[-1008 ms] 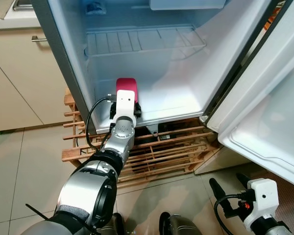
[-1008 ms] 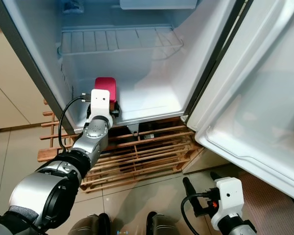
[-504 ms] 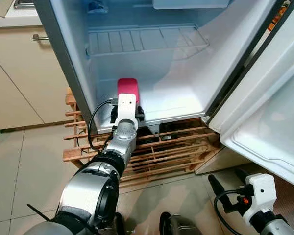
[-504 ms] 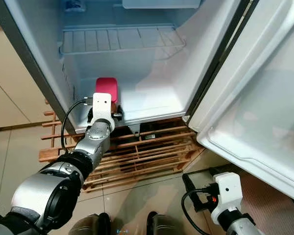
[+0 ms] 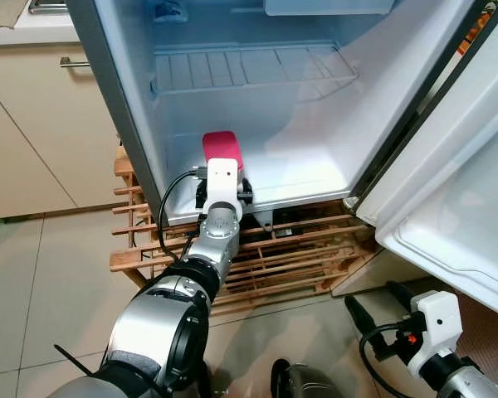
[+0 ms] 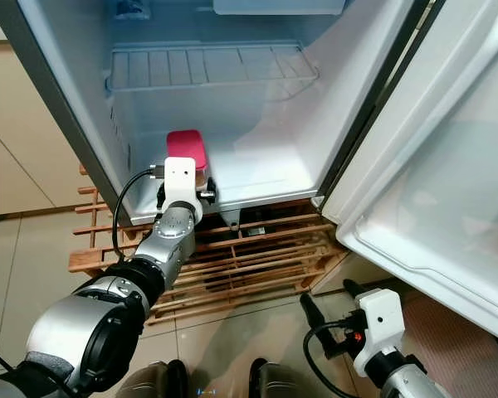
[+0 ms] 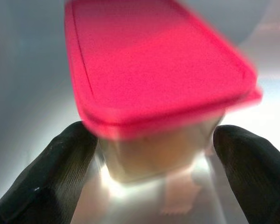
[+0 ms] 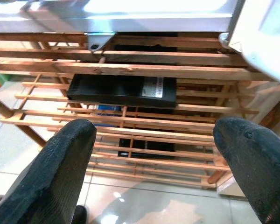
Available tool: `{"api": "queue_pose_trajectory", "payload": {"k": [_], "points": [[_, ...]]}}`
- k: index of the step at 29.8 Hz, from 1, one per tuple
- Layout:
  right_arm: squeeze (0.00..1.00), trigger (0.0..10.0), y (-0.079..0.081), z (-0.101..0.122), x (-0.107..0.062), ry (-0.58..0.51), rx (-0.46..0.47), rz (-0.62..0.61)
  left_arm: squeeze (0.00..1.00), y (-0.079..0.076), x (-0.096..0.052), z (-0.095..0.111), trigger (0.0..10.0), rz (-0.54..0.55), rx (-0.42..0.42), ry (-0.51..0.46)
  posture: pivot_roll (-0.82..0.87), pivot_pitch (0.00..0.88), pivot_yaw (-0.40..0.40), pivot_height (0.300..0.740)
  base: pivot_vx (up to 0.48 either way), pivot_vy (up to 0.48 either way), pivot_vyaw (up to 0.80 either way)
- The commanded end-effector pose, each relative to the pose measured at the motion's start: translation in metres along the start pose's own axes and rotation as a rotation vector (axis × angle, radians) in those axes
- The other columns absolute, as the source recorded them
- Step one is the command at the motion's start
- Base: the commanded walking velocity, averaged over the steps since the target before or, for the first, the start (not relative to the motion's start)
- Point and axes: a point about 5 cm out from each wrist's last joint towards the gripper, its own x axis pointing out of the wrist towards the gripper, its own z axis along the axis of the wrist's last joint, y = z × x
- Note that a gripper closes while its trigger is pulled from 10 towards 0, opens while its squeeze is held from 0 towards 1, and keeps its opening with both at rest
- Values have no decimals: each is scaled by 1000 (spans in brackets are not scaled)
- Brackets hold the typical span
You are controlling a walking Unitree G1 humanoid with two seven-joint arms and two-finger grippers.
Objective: Restocking fridge
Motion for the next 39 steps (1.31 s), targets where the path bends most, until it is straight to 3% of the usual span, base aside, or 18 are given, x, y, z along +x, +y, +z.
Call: {"api": "queue_pose_trajectory", "payload": {"k": [1, 8, 16, 19, 25, 33, 39], "points": [[0, 10000, -3, -4, -4, 20, -2, 17, 0, -6, 0, 7, 10000, -3, 30, -34, -156, 162, -91, 740, 0, 0, 0], [0, 10000, -11, -17, -5, 37, -7, 8, 0, 0, -1, 1, 10000, 3, 105, -43, -149, 150, -96, 740, 0, 0, 0], [0, 10000, -11, -12, -7, 27, -20, 16, 0, 8, -3, -16, 10000, -17, 139, 34, -144, 143, -104, 740, 0, 0, 0], [0, 10000, -11, -11, -9, 19, -23, 18, 0, 10, -1, -11, 10000, -15, 133, 18, -143, 145, -99, 740, 0, 0, 0], [0, 10000, -11, -13, -11, 23, -23, 19, 0, 6, -1, -8, 10000, -26, 120, -2, -137, 149, -102, 740, 0, 0, 0], [0, 10000, -13, -13, -8, 26, -25, 30, 0, -17, -10, -13, 10000, -114, 44, 11, -122, 147, -105, 740, 0, 0, 0], [0, 10000, -13, -13, -7, 24, -25, 33, 0, -18, -13, -12, 10000, -118, 41, 11, -115, 144, -104, 740, 0, 0, 0]]}}
